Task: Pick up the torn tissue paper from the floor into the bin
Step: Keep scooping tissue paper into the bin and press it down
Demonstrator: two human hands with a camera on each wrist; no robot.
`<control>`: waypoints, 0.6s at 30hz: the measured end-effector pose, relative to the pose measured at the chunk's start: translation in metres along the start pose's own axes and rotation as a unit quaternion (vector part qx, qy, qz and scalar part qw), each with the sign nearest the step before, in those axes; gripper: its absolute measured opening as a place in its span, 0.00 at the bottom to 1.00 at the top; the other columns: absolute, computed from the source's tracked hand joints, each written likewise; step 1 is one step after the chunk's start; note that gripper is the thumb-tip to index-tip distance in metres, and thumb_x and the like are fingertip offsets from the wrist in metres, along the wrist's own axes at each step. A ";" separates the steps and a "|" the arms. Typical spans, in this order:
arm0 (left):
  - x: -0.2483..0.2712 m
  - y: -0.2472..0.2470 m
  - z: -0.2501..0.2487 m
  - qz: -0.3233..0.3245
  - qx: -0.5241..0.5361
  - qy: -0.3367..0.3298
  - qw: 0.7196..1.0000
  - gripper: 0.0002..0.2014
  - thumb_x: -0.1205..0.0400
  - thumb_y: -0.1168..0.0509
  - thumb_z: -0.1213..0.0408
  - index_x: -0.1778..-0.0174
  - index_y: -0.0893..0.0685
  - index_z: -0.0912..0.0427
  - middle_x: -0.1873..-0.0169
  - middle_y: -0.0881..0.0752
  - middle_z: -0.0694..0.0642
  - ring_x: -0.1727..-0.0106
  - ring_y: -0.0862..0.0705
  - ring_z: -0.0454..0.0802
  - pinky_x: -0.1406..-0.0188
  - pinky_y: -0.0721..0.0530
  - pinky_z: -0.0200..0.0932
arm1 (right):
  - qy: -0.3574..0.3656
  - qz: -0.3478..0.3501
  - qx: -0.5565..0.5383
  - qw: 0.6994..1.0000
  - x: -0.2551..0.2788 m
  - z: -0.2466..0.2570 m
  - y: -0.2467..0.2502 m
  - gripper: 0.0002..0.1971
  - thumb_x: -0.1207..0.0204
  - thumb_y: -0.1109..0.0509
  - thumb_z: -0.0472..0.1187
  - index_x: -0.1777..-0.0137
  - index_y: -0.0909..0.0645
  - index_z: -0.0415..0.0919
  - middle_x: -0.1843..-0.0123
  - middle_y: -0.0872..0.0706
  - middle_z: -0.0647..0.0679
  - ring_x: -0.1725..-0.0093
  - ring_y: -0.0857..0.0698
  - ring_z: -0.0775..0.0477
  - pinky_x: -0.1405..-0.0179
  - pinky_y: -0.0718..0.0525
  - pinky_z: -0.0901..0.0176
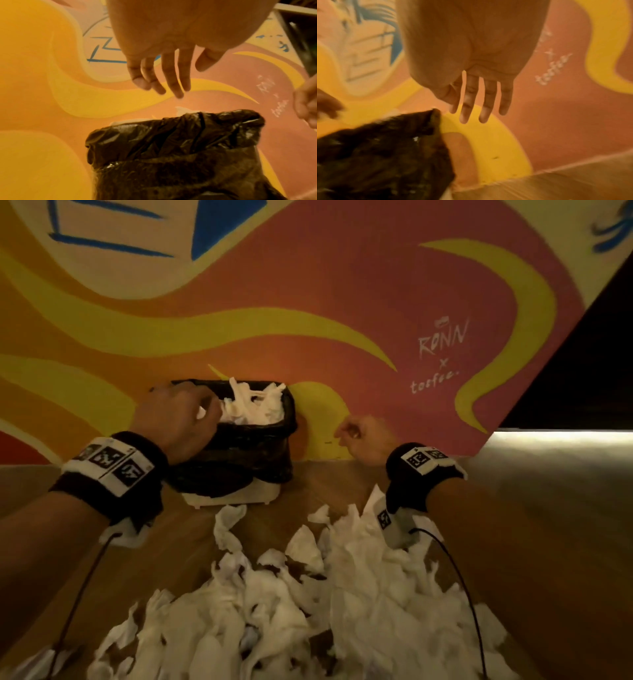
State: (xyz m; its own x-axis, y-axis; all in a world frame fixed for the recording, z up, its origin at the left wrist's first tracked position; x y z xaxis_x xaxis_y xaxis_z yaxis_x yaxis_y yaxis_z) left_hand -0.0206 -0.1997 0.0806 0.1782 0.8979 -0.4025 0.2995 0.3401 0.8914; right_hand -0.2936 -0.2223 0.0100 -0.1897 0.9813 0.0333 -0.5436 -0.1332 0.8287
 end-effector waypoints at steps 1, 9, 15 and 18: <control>0.005 0.003 -0.010 -0.020 0.028 -0.021 0.999 0.18 0.16 0.48 0.50 0.54 0.16 0.56 0.54 0.13 0.59 0.57 0.19 0.60 0.59 0.18 0.53 | -0.034 0.019 0.012 0.999 0.004 -0.021 -0.001 0.12 0.17 0.38 0.40 0.42 0.16 0.38 0.43 0.12 0.41 0.43 0.14 0.40 0.47 0.17 0.52; 0.065 -0.107 -0.078 0.275 0.046 -0.072 0.958 0.15 0.16 0.44 0.48 0.63 0.18 0.48 0.68 0.18 0.46 0.68 0.20 0.44 0.68 0.21 0.46 | -0.111 0.335 0.133 0.926 0.060 -0.096 -0.109 0.39 0.38 0.27 0.72 0.27 0.28 0.59 0.24 0.27 0.53 0.27 0.26 0.43 0.28 0.26 0.41; 0.127 -0.169 -0.113 0.427 -0.004 -0.088 0.900 0.15 0.16 0.45 0.53 0.51 0.15 0.56 0.58 0.16 0.50 0.56 0.18 0.50 0.55 0.22 0.42 | -0.089 0.355 0.250 0.896 0.059 -0.159 -0.192 0.59 0.63 0.21 0.77 0.26 0.37 0.69 0.22 0.28 0.53 0.28 0.24 0.37 0.35 0.21 0.37; 0.149 -0.189 -0.118 0.443 -0.004 -0.123 0.888 0.17 0.18 0.44 0.48 0.45 0.16 0.53 0.49 0.15 0.49 0.47 0.18 0.48 0.46 0.21 0.42 | -0.067 0.298 0.212 0.928 0.054 -0.127 -0.177 0.38 0.37 0.18 0.55 0.27 0.26 0.50 0.32 0.22 0.49 0.34 0.20 0.41 0.41 0.21 0.48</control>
State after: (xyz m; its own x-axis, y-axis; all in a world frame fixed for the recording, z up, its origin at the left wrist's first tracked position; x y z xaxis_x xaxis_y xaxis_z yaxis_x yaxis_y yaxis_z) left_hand -0.1616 -0.0968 -0.1234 0.5411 0.7261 0.4243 -0.0666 -0.4659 0.8823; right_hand -0.3112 -0.1634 -0.2057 -0.2342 0.7635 0.6018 0.0007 -0.6189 0.7855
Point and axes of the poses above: each hand's wrist, its own x-axis away from the middle knuckle, its own y-axis out of the back of the hand, z = x × y, the point moved 10 cm from there along -x, towards the middle knuckle
